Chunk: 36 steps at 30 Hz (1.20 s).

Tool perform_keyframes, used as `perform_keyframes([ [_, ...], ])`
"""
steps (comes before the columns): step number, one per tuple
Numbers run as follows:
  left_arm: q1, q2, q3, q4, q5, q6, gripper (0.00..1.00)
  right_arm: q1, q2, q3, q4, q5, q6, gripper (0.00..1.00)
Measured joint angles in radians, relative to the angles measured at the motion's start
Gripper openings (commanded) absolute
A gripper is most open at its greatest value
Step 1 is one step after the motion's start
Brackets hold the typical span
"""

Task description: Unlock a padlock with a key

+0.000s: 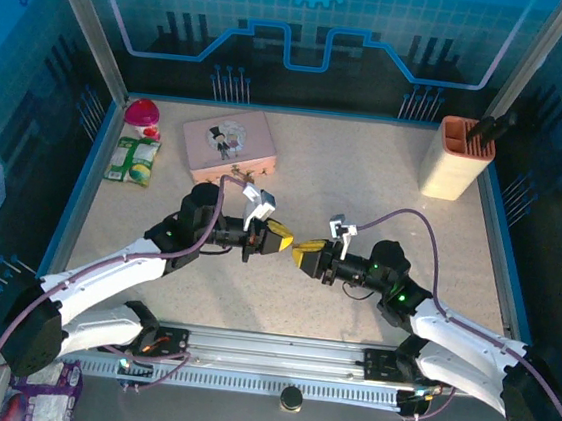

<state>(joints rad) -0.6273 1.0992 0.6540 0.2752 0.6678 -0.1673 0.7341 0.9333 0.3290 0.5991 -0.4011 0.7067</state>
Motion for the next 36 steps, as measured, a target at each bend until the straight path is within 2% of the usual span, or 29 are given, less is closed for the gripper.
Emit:
perform_keyframes([
  [6,0.000,0.006,0.002,0.000,0.011,-0.012,0.00,0.000,-0.014,0.000,-0.005,0.008,-0.001,0.31],
  [14,0.000,0.013,0.006,0.000,0.011,-0.018,0.00,0.000,-0.033,0.000,0.000,0.019,0.000,0.24],
  [25,0.000,0.013,0.006,0.001,0.011,-0.018,0.00,0.001,-0.027,0.000,0.001,0.018,0.000,0.21],
  [36,0.000,0.013,0.006,0.008,0.011,-0.018,0.00,0.005,-0.024,0.000,-0.004,0.019,-0.001,0.09],
])
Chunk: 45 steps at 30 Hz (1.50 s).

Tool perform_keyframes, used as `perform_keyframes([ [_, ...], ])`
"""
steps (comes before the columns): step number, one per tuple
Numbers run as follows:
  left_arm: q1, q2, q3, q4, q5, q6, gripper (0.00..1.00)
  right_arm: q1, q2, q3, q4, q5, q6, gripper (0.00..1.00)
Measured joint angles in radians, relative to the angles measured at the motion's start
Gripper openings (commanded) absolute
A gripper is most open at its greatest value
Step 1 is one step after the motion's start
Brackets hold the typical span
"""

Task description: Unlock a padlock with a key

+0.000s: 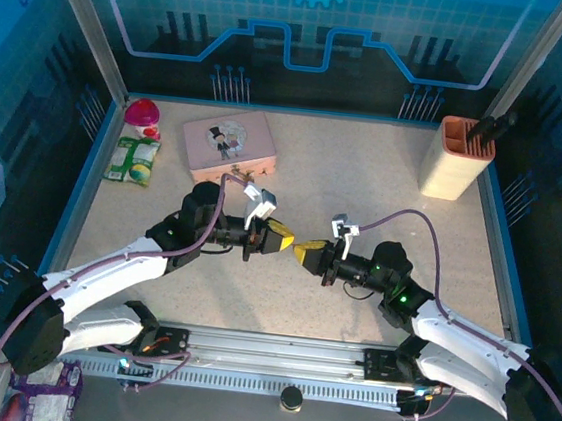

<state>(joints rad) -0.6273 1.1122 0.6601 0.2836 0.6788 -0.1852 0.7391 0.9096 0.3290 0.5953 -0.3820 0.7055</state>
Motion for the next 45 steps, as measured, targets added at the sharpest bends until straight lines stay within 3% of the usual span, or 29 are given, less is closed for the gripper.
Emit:
perform_keyframes([
  [6,0.000,0.000,0.000,0.000,-0.001,0.000,0.03,0.000,-0.018,0.003,-0.029,0.011,-0.010,0.00],
  [10,0.000,0.000,0.000,-0.004,-0.021,-0.005,0.38,0.001,-0.050,0.011,-0.084,0.050,-0.016,0.00],
  [16,0.037,-0.043,-0.008,-0.022,-0.210,-0.064,0.72,0.000,-0.120,0.038,-0.281,0.194,-0.025,0.00],
  [20,0.138,-0.078,0.002,-0.097,-0.423,-0.164,0.73,0.001,-0.143,0.099,-0.457,0.298,-0.026,0.00],
  [25,0.225,0.045,0.071,-0.248,-0.662,-0.314,0.74,0.002,-0.186,0.129,-0.595,0.398,-0.016,0.00],
  [31,0.249,0.284,0.075,-0.215,-0.731,-0.501,0.70,0.020,-0.248,0.096,-0.619,0.431,0.026,0.00],
  [45,0.248,0.641,0.074,0.155,-0.886,-0.790,0.59,0.027,-0.382,0.042,-0.664,0.427,0.045,0.00],
])
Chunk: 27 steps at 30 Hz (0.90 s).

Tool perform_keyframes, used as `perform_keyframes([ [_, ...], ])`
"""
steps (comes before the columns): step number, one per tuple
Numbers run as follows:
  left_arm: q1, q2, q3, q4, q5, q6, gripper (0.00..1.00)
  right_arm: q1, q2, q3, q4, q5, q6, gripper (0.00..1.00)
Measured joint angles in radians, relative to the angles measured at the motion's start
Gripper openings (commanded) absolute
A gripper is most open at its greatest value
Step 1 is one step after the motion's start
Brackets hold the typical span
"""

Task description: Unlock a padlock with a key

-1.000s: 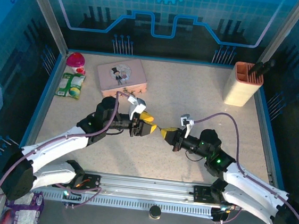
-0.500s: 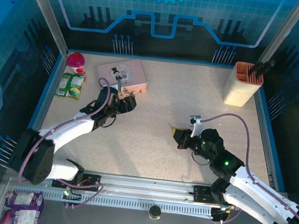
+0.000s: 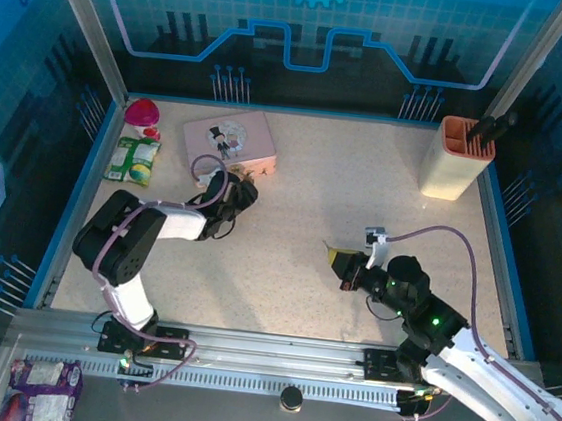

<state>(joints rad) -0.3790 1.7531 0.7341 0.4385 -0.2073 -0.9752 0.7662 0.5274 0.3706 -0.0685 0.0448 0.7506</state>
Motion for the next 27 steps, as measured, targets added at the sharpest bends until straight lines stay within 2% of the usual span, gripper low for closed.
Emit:
perform_keyframes([
  [13,-0.012,0.150,0.097,0.084,-0.157,-0.106,0.45,0.002,0.003,-0.048,0.043,-0.027,0.014,0.00],
  [23,-0.011,0.235,0.194,0.090,-0.192,-0.132,0.36,0.002,-0.021,-0.058,0.047,-0.030,0.016,0.00],
  [27,-0.011,0.259,0.224,0.092,-0.202,-0.143,0.23,0.002,-0.032,-0.062,0.047,-0.030,0.016,0.00],
])
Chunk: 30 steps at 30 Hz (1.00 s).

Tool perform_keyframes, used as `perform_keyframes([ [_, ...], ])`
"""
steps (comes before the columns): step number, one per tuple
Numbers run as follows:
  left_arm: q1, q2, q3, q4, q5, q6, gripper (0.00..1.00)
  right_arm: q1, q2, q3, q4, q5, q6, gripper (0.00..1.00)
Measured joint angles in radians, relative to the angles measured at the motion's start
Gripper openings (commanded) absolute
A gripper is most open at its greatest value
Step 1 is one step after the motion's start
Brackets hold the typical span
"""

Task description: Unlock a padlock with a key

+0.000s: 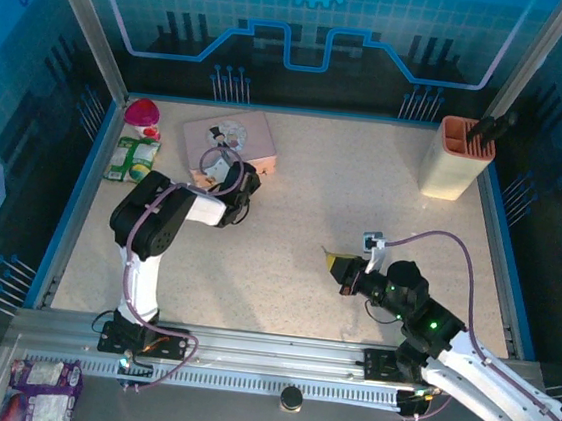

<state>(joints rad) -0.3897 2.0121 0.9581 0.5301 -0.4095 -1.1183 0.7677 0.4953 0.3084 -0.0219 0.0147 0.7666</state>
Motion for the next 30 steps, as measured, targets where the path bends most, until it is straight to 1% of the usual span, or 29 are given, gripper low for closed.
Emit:
perform_keyframes([
  [1,0.000,0.005,0.008,0.002,-0.001,-0.002,0.19,0.000,0.000,0.000,-0.001,0.000,0.000,0.00],
  [4,0.001,0.010,0.015,0.012,0.007,-0.008,0.12,0.000,0.000,0.000,-0.001,-0.006,-0.008,0.00],
  [11,0.003,0.006,-0.007,0.045,0.027,0.003,0.02,0.000,0.001,0.000,-0.002,-0.023,-0.023,0.00],
  [16,0.010,-0.037,-0.061,0.055,0.070,0.056,0.00,-0.005,0.024,0.000,-0.009,-0.023,-0.013,0.00],
  [22,0.013,-0.104,-0.132,0.044,0.195,0.155,0.00,-0.040,0.074,0.000,-0.021,-0.038,0.054,0.00],
  [26,0.008,-0.160,-0.168,-0.010,0.286,0.236,0.00,-0.055,0.093,0.000,-0.022,-0.050,0.101,0.00],
  [30,-0.019,-0.203,-0.172,-0.089,0.371,0.319,0.00,-0.062,0.101,0.000,-0.022,-0.052,0.132,0.00],
])
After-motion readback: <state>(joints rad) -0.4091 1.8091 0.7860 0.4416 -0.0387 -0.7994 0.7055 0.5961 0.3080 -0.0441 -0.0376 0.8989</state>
